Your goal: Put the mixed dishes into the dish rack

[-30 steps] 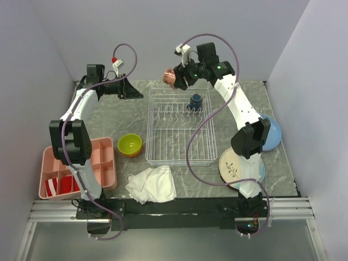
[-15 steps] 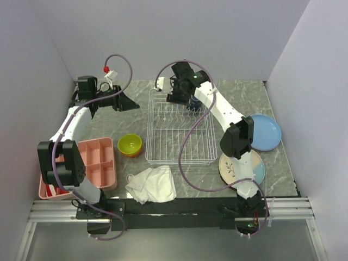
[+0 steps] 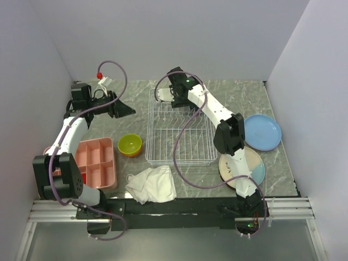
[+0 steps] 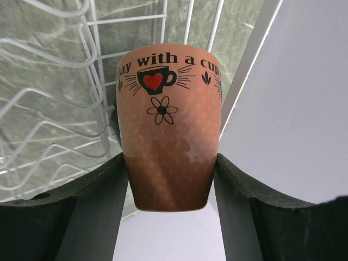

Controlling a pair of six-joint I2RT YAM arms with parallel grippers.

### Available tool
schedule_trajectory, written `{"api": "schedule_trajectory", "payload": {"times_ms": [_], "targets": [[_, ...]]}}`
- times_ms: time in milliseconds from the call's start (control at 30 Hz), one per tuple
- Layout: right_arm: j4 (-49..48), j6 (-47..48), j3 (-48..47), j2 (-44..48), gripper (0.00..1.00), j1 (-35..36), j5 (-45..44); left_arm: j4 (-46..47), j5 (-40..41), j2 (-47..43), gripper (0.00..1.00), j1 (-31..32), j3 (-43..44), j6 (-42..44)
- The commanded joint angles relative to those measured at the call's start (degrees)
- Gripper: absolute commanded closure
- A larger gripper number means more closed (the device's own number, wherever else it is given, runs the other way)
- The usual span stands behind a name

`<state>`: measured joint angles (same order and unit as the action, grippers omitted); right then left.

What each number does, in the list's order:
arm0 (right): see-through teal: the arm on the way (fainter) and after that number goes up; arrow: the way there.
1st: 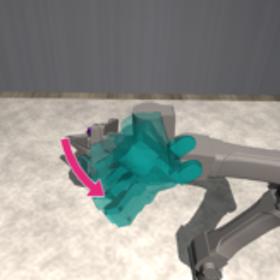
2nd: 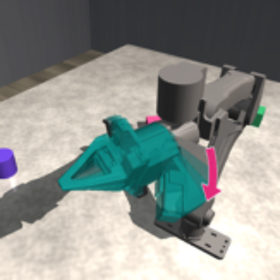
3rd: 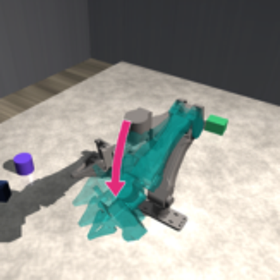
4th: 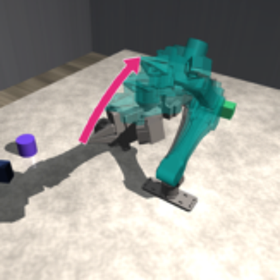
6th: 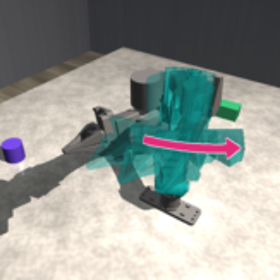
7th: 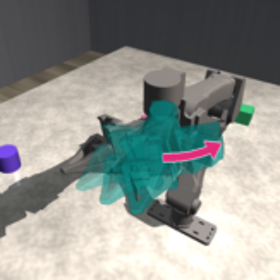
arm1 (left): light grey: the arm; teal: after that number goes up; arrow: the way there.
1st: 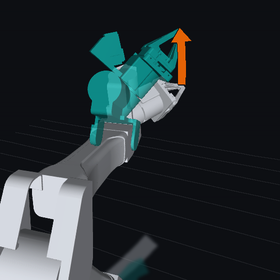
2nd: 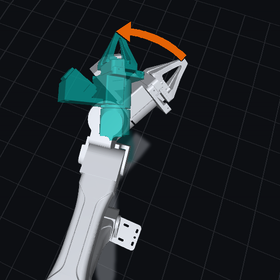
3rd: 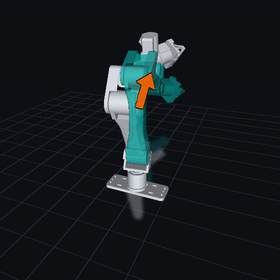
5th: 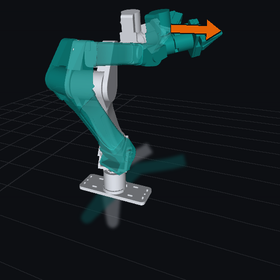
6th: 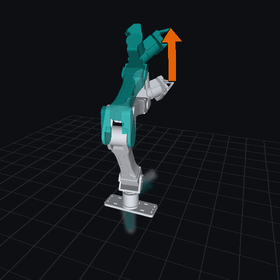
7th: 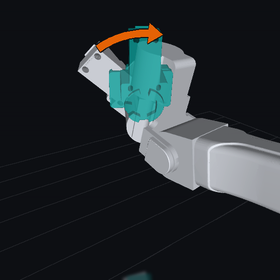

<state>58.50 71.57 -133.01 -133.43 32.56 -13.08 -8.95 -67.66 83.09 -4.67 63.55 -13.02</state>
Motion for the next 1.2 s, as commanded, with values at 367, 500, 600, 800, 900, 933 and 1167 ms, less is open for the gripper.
{"api": "schedule_trajectory", "payload": {"times_ms": [367, 500, 600, 800, 900, 933, 1167], "targets": [[-4.71, 16.85, -0.06, -4.65, 0.80, 3.48, -13.37, 4.65, -3.00, -3.90, 0.45, -1.05, -3.08, -2.37], [-4.10, 17.46, -0.06, -5.27, 0.74, 3.66, -13.81, 3.33, -3.53, -3.81, 0.45, -0.96, -3.26, -1.23], [-3.31, 17.99, 0.73, -5.53, 0.71, 3.74, -14.69, 4.37, -3.71, -3.72, 0.45, -1.05, -3.78, -2.71], [-7.87, 18.78, 2.49, -5.53, 0.46, 3.57, -15.57, 6.67, -3.01, -3.90, 0.45, -0.87, -3.96, -4.21], [-9.28, 18.87, 2.67, -4.83, 0.39, 3.31, -15.31, 4.82, -2.74, -3.90, 0.44, -0.96, -3.26, -2.81], [-9.63, 18.78, 3.54, -4.48, 0.37, 3.22, -15.31, 4.30, -2.66, -3.73, 0.43, -0.96, -3.08, -2.46], [-12.97, 17.11, 7.50, -0.96, 0.20, 3.13, -14.78, 4.82, -2.92, -4.07, 0.43, -0.96, -2.03, -3.15]]}}
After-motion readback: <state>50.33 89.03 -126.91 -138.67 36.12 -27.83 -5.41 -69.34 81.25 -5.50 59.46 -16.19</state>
